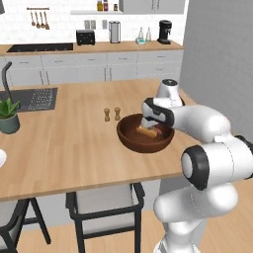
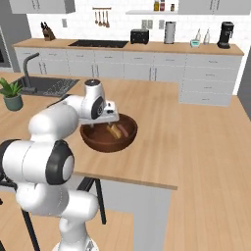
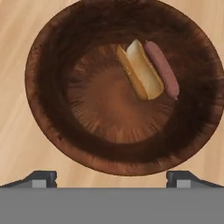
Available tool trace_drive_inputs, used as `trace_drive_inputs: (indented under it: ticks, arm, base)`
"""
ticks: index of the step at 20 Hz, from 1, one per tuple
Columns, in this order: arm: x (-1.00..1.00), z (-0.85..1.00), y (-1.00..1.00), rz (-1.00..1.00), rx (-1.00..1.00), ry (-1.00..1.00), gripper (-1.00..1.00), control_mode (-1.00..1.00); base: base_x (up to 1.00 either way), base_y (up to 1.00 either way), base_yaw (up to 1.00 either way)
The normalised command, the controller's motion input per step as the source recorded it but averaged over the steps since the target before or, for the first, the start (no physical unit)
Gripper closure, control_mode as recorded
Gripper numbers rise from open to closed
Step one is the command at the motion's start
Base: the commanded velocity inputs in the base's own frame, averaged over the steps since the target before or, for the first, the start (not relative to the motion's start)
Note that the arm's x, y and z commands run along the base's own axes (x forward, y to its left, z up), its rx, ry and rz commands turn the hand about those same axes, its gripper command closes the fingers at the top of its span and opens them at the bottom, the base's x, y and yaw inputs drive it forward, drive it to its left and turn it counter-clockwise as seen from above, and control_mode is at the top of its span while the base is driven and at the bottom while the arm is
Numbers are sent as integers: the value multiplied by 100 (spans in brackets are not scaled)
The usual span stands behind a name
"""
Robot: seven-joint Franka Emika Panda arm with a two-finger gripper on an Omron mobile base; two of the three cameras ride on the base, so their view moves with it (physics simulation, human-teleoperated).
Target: Place one bun and one sausage from the bowl on each plate.
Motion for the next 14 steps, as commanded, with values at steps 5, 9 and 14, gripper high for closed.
trace_drive_inputs:
  ticks: [5,9,14]
  arm:
    - [48,-74,2,2,-14,3,-100,-100]
    - [47,-54,-7,6,4,-7,-100,-100]
    - [46,-24,-16,6,13,-19,-100,-100]
  base:
    - [0,0,0]
    - [0,0,0]
    - [0,0,0]
